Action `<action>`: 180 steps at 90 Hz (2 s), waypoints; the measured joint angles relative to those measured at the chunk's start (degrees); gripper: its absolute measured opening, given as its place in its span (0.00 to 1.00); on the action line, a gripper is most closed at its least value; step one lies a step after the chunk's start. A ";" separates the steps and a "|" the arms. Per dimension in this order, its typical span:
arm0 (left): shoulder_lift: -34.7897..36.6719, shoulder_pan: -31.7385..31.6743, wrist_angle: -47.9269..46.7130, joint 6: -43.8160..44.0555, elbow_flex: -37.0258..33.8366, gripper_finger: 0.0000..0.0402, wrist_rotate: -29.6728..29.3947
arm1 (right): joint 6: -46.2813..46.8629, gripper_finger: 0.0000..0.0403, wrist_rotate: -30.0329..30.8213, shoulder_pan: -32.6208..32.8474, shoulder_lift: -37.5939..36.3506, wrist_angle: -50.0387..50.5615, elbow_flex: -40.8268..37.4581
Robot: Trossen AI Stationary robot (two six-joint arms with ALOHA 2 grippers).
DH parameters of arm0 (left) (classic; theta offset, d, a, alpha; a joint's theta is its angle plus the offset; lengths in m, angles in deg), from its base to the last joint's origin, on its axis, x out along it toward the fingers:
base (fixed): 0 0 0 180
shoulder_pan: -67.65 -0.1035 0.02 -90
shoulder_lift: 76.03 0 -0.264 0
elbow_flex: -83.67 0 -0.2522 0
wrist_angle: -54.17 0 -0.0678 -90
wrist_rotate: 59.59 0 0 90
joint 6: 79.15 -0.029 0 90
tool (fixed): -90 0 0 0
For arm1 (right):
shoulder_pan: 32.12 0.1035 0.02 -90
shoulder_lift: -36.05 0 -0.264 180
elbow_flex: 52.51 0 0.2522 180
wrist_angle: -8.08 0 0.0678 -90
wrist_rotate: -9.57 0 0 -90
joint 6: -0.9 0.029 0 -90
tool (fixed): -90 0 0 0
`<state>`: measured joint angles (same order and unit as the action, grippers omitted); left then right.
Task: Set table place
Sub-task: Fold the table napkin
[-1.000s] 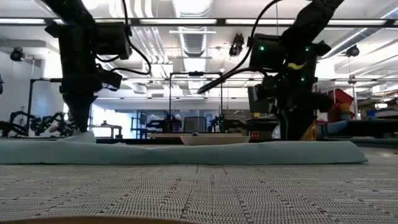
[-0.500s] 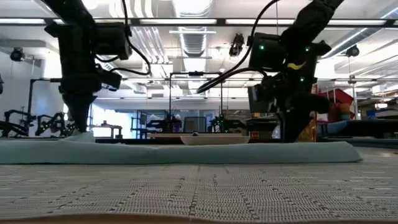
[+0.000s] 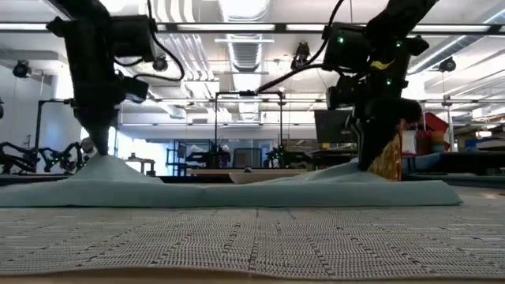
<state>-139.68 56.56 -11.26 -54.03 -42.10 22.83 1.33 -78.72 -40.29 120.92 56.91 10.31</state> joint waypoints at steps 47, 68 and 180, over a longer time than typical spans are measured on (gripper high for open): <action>0.95 0.01 -1.24 2.19 -0.02 0.00 -4.77 | 2.33 0.01 6.08 0.00 -0.98 1.56 0.00; -1.05 0.01 -0.22 1.99 -0.05 0.00 -7.45 | 3.10 0.02 6.28 0.00 0.90 1.16 0.00; -7.76 7.33 26.20 -3.29 -11.51 0.32 -13.72 | 5.36 0.45 -9.22 5.58 8.03 -20.46 -3.38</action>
<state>-147.44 63.90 14.94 -57.33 -53.61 9.12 6.69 -87.94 -34.71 128.96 36.45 6.93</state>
